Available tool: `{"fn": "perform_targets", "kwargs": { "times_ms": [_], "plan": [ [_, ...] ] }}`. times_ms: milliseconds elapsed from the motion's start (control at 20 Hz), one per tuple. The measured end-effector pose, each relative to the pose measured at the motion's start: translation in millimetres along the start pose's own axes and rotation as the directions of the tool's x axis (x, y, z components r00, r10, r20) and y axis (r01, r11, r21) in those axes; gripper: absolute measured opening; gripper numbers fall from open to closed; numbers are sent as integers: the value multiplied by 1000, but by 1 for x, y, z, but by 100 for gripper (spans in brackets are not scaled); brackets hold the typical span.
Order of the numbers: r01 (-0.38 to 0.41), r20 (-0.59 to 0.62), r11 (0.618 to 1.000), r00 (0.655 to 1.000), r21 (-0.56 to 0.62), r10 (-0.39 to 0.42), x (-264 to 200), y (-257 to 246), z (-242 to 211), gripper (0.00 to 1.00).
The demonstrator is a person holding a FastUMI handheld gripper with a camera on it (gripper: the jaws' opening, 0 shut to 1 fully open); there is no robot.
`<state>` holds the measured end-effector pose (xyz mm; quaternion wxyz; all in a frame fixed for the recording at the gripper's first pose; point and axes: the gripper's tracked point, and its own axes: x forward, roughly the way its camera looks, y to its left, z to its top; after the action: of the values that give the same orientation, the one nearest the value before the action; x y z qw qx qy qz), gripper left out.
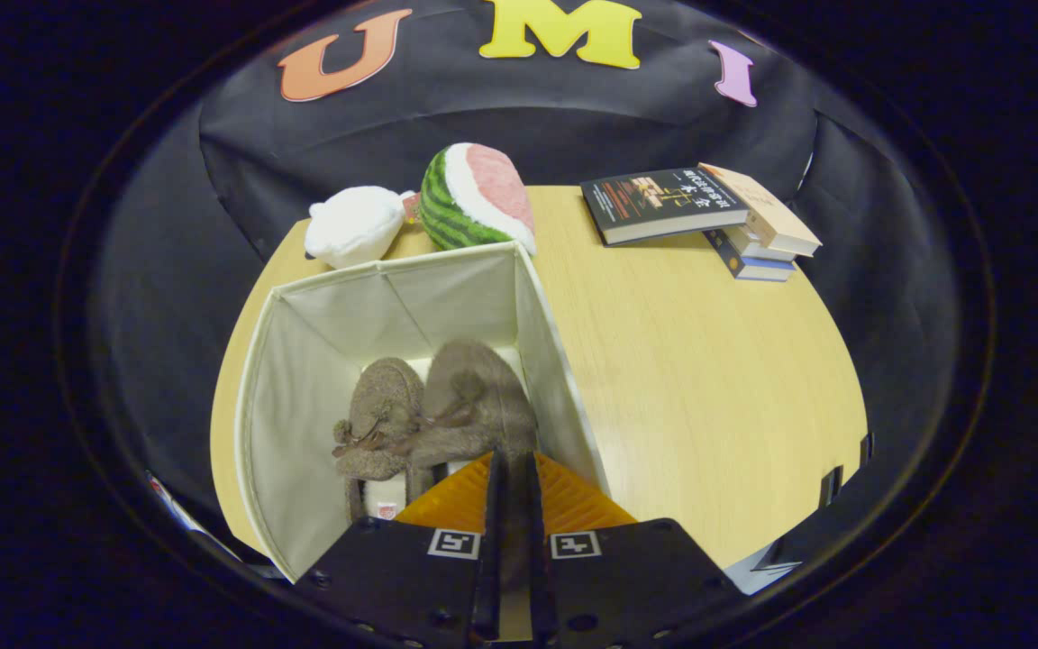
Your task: Open the storage box then place both shoes into the box .Put the left shoe in first, then the right shoe, with the right side of both shoes facing outward in a uniform manner.
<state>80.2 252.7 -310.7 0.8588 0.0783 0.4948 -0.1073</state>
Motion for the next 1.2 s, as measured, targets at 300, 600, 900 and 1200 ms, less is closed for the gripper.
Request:
{"fn": "perform_targets", "kwargs": {
  "times_ms": [300,600,900,1200],
  "plan": [
    [-58,120,998,991,-14,59,-33,1,28,36],
    [-86,314,995,945,-43,95,-101,-20,65,95],
    [-92,514,996,854,4,77,-184,-88,99,96],
    [-98,619,994,784,55,43,-233,-158,108,95]
  ]
}}
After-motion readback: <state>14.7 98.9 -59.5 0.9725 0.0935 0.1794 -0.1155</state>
